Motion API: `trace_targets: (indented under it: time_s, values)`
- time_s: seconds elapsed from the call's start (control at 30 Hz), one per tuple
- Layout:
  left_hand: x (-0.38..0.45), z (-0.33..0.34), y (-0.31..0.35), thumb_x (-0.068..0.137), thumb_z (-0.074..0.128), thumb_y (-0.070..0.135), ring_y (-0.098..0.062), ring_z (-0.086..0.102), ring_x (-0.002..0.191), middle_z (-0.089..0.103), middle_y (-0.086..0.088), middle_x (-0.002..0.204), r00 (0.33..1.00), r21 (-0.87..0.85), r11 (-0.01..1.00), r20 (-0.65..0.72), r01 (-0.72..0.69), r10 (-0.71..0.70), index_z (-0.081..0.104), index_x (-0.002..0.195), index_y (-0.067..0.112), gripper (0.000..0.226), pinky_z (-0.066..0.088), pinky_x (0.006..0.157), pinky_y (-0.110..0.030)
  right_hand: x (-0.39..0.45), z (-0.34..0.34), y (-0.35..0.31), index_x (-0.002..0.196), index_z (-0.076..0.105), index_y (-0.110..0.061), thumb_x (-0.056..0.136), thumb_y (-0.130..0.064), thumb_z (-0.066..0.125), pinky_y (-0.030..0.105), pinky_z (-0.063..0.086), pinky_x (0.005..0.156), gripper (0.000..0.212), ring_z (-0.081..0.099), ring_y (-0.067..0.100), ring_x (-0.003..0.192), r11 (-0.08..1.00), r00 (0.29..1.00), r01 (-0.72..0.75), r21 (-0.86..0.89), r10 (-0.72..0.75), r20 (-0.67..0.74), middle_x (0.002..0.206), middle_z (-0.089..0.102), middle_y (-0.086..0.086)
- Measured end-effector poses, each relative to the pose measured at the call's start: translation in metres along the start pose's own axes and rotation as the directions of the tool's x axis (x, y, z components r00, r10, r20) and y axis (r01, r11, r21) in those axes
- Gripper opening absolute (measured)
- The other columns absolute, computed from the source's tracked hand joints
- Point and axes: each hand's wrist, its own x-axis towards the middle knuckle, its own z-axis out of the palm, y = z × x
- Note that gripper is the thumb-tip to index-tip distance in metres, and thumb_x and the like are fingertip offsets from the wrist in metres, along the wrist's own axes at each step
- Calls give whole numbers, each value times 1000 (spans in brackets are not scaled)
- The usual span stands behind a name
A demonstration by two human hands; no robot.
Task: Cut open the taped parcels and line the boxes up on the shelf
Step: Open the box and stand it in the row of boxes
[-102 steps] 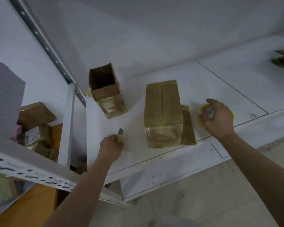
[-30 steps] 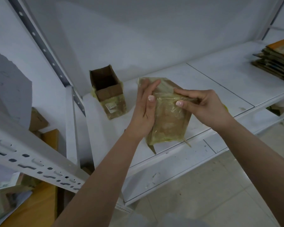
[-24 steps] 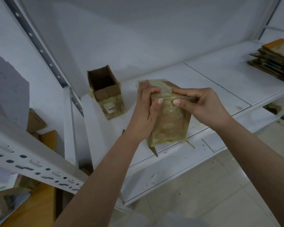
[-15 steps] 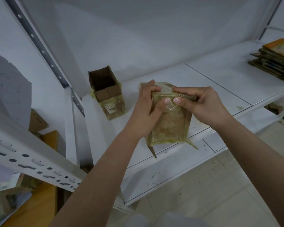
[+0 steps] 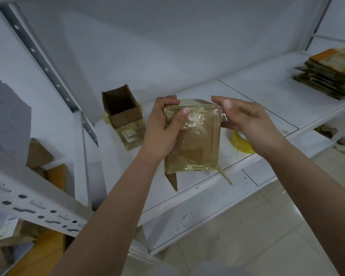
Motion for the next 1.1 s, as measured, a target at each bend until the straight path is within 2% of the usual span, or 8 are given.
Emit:
trace_targets:
  time_s: [0.17,0.27,0.37,0.5,0.63,0.8,0.93,1.1]
  values:
    - [0,-1,13,94,60,29,8,60,103,59,6,126,1000,-81,997,25,-14,16,56,111,18,20,48,84,-11,2,4,4,140,49,-26,105,-38,30,31,48,104,42,54,0,123,996,997,26,-90,-33,-76,132,60,-8]
    - [-4,6,17,90,59,37,3,60,107,59,1,129,1000,-127,992,-22,7,-10,57,112,18,29,49,88,-15,3,16,7,138,48,-34,104,-46,21,43,36,114,45,48,14,134,991,990,99,-95,-108,-86,140,56,1]
    - [-7,9,19,87,59,42,-8,62,111,61,-3,127,996,-168,984,-63,52,-63,58,112,17,36,51,93,-24,4,19,4,133,53,-33,100,-54,19,47,40,110,52,55,17,126,990,986,116,-80,-124,-109,130,62,2]
    - [-8,11,17,93,60,31,-6,64,102,65,-1,116,991,-209,974,-78,88,-106,59,114,12,28,53,86,-21,0,16,5,137,46,-30,87,-77,18,40,45,101,74,59,18,112,968,989,145,-204,-148,4,110,63,-5]
    - [-9,12,12,94,60,29,5,60,103,60,-1,127,997,-122,991,-59,50,-58,57,115,12,27,49,85,-13,-2,18,10,130,46,-20,98,-48,32,31,49,80,45,61,9,90,925,983,176,-338,-186,3,104,61,-6]
    - [-7,15,4,93,62,25,12,56,105,56,-1,132,999,-69,998,-40,0,-3,54,112,13,24,44,89,-11,-2,17,14,131,51,-9,99,-37,36,34,49,93,45,60,14,105,894,973,192,-405,-226,-36,118,59,-4]
    - [-5,12,0,93,62,21,13,55,107,55,-4,134,999,-65,997,-12,-33,32,55,114,9,25,43,89,-10,-1,5,15,137,52,-15,98,-37,48,45,37,112,45,42,15,137,929,978,209,-305,-198,68,147,47,3]
    - [-6,15,0,91,62,18,-6,58,115,58,-11,129,991,-70,989,-4,-133,133,53,112,3,28,46,92,-18,0,13,13,114,68,-1,94,-8,57,45,45,105,24,60,24,120,872,902,401,-280,-430,-47,117,67,13]
